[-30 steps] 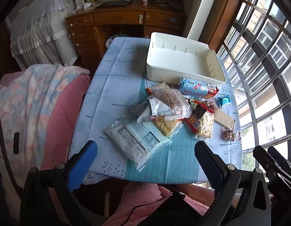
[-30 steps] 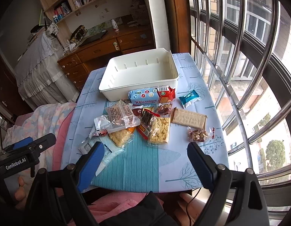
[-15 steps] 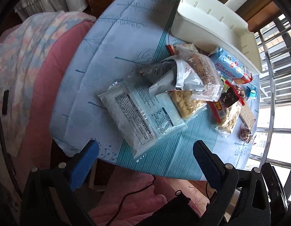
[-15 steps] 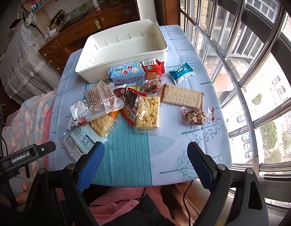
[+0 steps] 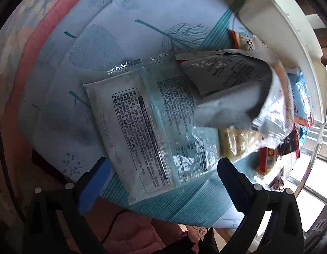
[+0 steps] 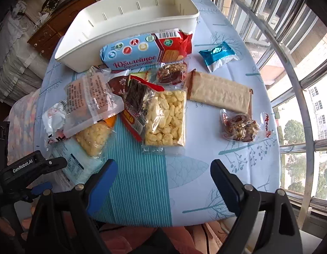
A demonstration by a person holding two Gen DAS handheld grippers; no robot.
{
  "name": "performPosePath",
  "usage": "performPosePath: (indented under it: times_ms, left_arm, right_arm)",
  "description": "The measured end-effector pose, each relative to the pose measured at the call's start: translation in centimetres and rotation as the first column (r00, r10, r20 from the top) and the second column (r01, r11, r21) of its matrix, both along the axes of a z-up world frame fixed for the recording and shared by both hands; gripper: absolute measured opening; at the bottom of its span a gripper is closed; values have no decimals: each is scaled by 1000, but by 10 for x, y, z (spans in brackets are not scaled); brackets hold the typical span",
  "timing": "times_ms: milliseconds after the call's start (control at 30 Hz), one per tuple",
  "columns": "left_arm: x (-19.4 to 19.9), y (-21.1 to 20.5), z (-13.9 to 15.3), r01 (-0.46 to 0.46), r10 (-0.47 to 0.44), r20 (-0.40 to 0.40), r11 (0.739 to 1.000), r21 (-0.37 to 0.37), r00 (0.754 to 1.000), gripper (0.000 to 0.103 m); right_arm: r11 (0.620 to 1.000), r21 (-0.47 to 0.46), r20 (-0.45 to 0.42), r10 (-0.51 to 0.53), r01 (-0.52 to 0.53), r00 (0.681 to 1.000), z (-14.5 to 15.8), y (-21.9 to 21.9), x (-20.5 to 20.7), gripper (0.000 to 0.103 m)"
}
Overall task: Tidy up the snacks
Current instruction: 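Grasp the white printed bag with the left tool while the right tool grasps the puffed corn bag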
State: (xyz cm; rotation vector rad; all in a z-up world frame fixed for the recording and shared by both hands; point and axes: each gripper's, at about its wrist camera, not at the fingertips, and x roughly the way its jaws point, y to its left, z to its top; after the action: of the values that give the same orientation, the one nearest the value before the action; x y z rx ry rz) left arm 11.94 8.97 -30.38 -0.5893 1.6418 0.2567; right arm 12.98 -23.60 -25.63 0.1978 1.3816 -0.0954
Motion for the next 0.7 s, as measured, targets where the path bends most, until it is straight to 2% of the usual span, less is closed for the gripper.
performPosePath:
  times_ms: [167,300,533,700]
  left_arm:
    - [10,1,-24,-25,25,-36,1000,-11,999,102]
    - [21,0,-39,-21,22,-59,1000,10,998,102]
    - [47,-10,-57,1,1,-78,1000,25,997,103]
    - [67,-16,-68,-15,17,-85,1000,26,996,103]
  right_arm:
    - [1000,-6,-28,-12,12,1000,-30,-4,10,90]
    - [1000,-11,-58,-28,28,998,-49,-6,14,90]
    - [999,-29,-61,-24,23,998,-69,-2,21,90]
    - [999,-50,-52,-6,4,999,-80,1,27,90]
